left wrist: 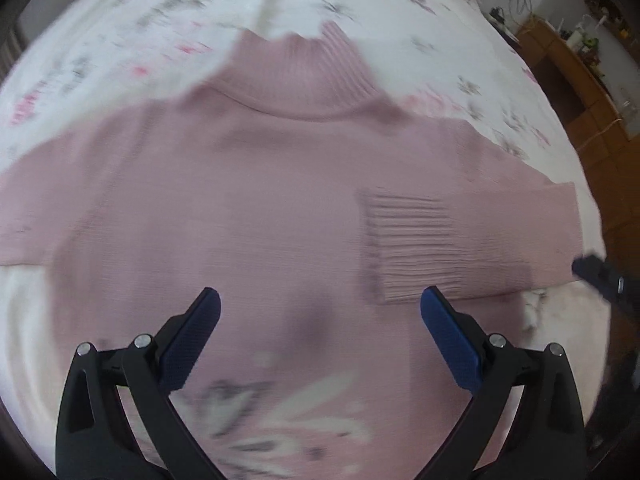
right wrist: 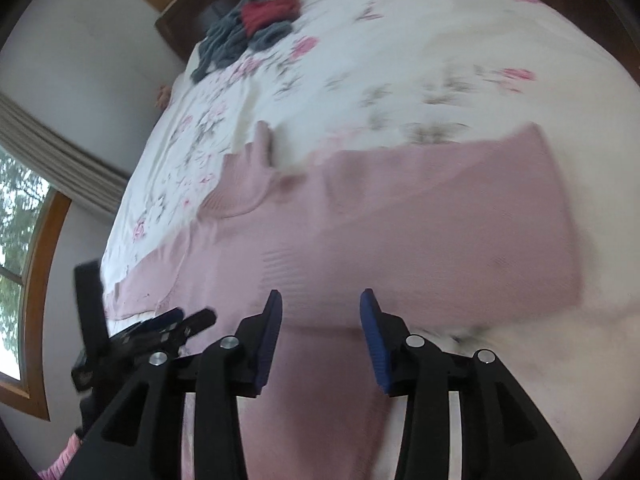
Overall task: Fold small clothes
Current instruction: 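Grasp the folded sleeve's ribbed cuff with the left tool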
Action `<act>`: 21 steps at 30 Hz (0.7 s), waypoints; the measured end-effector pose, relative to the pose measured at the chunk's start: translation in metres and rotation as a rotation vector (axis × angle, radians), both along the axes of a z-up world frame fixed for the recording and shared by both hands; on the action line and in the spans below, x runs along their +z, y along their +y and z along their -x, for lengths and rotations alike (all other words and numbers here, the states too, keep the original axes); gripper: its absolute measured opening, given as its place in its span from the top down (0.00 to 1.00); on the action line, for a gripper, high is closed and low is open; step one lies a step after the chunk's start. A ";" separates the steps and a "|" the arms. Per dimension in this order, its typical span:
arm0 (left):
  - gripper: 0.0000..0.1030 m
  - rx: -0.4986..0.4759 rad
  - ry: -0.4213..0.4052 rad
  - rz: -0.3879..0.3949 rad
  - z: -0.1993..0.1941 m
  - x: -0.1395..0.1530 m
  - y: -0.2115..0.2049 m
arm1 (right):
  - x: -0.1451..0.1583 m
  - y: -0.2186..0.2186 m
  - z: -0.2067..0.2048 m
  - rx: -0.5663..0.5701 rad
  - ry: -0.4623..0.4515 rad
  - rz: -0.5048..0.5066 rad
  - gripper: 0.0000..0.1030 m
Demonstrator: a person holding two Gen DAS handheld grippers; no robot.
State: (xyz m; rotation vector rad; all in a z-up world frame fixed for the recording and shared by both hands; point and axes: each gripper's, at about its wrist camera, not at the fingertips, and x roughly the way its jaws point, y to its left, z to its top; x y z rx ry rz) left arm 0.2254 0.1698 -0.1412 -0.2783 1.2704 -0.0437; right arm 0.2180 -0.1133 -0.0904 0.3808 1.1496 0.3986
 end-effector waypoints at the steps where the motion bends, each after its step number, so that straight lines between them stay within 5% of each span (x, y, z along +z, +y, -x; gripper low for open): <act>1: 0.04 -0.003 0.017 0.026 -0.005 -0.005 -0.005 | 0.000 -0.006 0.005 -0.008 -0.003 0.000 0.60; 9: 0.32 0.042 0.149 0.211 -0.033 -0.046 -0.026 | -0.008 -0.043 0.037 -0.064 -0.029 0.028 0.60; 12: 0.66 0.066 0.154 0.210 -0.037 -0.050 -0.028 | -0.011 -0.052 0.046 -0.089 -0.026 0.026 0.59; 13: 0.85 0.079 0.158 0.240 -0.037 -0.050 -0.028 | -0.011 -0.054 0.047 -0.098 -0.024 0.023 0.59; 14: 0.90 0.096 0.160 0.282 -0.038 -0.049 -0.027 | -0.012 -0.057 0.049 -0.107 -0.025 0.026 0.59; 21: 0.93 0.089 0.024 0.324 -0.029 -0.004 -0.032 | -0.011 -0.061 0.049 -0.133 -0.022 0.050 0.59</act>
